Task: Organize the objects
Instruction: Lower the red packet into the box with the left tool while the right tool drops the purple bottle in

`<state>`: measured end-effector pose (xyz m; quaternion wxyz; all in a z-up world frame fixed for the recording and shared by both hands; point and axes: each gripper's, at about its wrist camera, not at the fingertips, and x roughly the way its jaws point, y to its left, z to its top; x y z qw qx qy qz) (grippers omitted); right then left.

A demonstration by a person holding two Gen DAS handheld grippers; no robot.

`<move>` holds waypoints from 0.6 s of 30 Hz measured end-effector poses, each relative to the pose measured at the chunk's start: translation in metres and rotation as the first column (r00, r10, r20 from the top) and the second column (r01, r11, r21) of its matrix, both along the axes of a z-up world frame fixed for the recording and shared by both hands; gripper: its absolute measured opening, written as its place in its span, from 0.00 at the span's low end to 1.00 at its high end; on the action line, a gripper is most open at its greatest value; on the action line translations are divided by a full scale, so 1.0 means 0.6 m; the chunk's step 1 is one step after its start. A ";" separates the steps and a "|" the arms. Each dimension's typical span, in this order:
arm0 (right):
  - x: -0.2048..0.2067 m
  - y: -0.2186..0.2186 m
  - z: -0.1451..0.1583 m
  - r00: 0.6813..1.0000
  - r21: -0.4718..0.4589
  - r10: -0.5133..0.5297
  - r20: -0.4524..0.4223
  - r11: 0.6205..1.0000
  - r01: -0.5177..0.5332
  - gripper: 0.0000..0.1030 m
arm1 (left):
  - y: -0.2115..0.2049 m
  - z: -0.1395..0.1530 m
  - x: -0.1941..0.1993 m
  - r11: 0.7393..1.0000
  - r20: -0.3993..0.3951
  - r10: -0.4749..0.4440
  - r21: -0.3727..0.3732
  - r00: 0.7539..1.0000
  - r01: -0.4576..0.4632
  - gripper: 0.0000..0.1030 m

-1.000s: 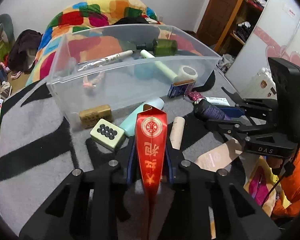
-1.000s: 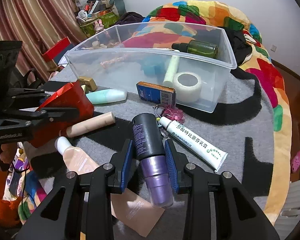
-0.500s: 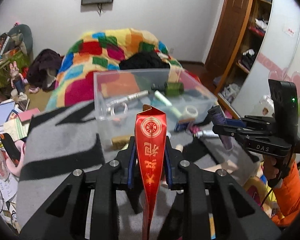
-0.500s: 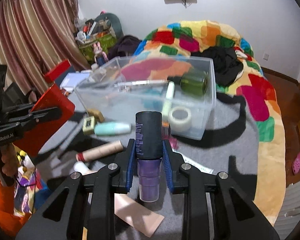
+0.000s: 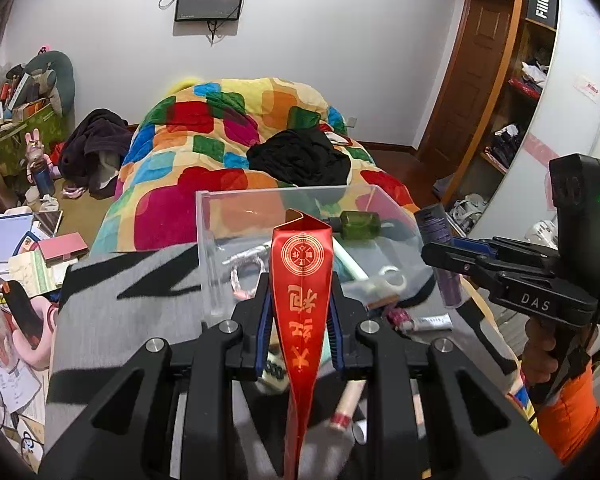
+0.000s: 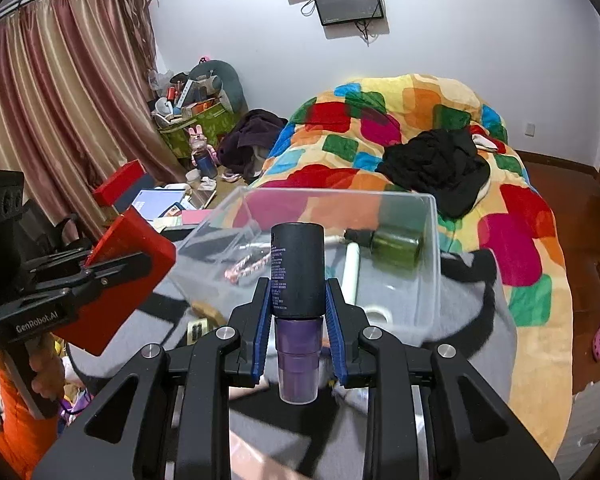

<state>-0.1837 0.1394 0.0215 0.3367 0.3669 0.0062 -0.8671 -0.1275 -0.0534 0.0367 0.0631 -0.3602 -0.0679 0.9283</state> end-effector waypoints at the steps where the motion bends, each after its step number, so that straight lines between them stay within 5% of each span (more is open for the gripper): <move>1: -0.009 -0.008 -0.001 1.000 0.006 0.002 0.006 1.000 -0.002 0.23 | -0.001 -0.003 -0.009 1.000 0.010 0.000 -0.001 1.000 0.000 0.23; 14: -0.072 -0.064 -0.056 0.990 0.110 0.055 0.130 0.992 -0.069 0.23 | 0.006 -0.044 -0.095 0.999 0.157 -0.050 0.008 0.986 0.050 0.23; 18: -0.075 -0.066 -0.051 0.989 0.111 0.064 0.132 0.991 -0.079 0.23 | 0.009 -0.031 -0.091 0.999 0.130 -0.053 -0.002 0.990 0.053 0.23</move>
